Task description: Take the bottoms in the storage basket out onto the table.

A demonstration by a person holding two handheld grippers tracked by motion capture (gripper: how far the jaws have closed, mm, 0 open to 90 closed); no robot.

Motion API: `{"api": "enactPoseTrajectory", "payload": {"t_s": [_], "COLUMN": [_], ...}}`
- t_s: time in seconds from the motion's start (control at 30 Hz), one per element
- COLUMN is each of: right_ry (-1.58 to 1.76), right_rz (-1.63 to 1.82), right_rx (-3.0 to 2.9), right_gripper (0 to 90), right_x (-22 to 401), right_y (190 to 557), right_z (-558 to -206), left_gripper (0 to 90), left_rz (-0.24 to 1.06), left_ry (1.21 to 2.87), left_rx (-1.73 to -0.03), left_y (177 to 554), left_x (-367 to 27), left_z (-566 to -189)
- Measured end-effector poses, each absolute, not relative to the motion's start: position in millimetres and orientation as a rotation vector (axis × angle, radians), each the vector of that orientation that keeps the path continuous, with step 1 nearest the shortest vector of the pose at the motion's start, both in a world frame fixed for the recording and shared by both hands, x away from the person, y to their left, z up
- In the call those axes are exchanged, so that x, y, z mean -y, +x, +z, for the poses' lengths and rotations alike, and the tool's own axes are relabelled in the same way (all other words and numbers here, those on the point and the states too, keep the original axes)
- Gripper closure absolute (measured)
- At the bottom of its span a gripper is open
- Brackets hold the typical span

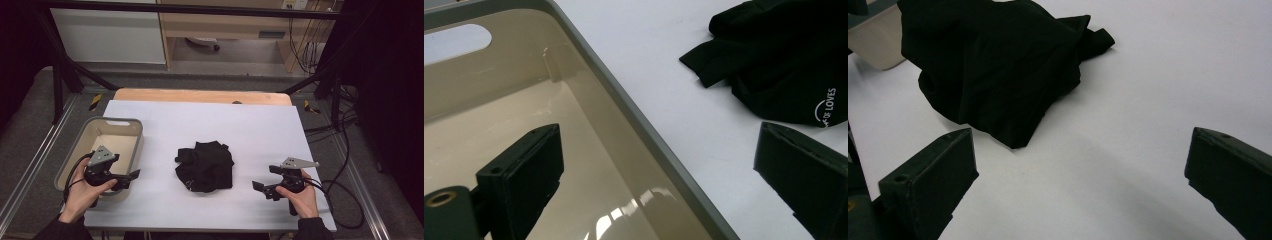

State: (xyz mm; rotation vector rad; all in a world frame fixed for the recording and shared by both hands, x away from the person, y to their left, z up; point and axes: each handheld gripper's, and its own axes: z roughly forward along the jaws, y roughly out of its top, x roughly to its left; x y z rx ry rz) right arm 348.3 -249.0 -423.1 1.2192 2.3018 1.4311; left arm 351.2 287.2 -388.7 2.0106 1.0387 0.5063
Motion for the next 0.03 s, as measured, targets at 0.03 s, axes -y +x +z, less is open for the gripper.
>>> {"api": "enactPoseTrajectory", "payload": {"t_s": [0.03], "right_ry": [1.219], "right_rz": [1.431], "right_rx": [-2.302], "right_gripper": [0.8], "right_x": [249.1], "right_y": [348.3], "right_z": [-423.0], "left_gripper": [5.2], "left_rz": [0.505], "left_ry": [2.011], "left_rx": [-1.039], "left_y": [351.3], "left_x": [-287.1], "left_z": [-389.2]}}
